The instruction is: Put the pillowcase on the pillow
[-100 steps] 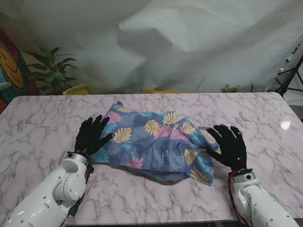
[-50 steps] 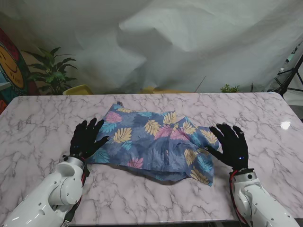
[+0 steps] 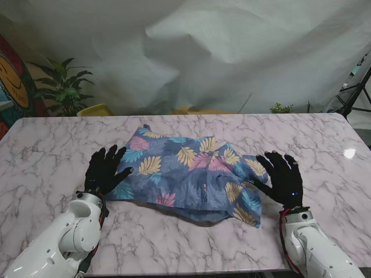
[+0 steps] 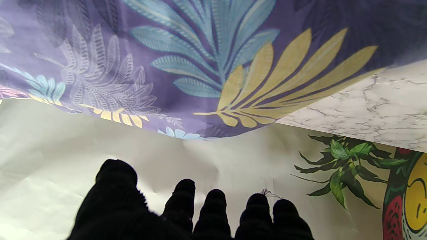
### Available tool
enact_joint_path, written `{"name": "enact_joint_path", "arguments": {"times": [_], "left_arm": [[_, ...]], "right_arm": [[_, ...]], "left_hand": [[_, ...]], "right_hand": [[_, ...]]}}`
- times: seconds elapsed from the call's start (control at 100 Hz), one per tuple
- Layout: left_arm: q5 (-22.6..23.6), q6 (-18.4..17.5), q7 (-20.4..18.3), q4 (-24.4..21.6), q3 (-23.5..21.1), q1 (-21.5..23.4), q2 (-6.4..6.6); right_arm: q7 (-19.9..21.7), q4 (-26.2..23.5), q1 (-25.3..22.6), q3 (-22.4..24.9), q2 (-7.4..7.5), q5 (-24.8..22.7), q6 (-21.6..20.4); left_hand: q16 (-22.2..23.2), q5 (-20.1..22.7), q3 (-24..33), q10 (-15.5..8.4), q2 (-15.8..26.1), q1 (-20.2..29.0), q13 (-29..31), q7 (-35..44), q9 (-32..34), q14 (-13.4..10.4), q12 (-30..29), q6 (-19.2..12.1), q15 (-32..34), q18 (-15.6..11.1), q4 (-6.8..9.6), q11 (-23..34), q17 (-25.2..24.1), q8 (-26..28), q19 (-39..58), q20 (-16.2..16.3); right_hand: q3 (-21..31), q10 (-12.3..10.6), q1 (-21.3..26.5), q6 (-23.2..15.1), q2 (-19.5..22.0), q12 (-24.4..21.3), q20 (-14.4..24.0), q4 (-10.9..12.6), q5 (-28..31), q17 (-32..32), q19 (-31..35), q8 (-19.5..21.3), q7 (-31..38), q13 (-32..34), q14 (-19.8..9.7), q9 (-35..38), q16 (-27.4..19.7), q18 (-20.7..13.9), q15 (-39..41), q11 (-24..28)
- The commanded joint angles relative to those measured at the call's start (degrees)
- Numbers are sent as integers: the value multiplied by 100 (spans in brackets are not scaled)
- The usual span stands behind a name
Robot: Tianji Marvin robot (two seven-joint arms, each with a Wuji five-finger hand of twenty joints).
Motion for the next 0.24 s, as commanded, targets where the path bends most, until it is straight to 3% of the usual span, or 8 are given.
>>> {"name": "enact_joint_path", "arguments": {"times": [0.0,0.23], "left_arm": [[-9,29,-43,10,1,9,-15],[-5,38,-82,71,22,-28,-6]], "right_arm": [[16,-10,-5,0,-29,16,21],[33,27,13,-6,-53,85,-18]], "left_hand": [[32,48,-76,41,103,33,-219,-132,-283,-27,-10,88,-125,-4,166,-122,-7,54,-206,-69],[35,46,-81,52,106,43,-225,-134,-291,-28,0,93,-128,-12,166,-127,-12,55,-200,-59]], "right_hand": [[-116,26,160,132,307,-46,-79,55,86,-5,-142,-56,-78,112,-60,54,-65,-127,-330,-125],[-152,26,199,108,312,-58,-85,57,165,33,-144,-37,-69,170,-51,187,-55,-117,-313,-167]]}}
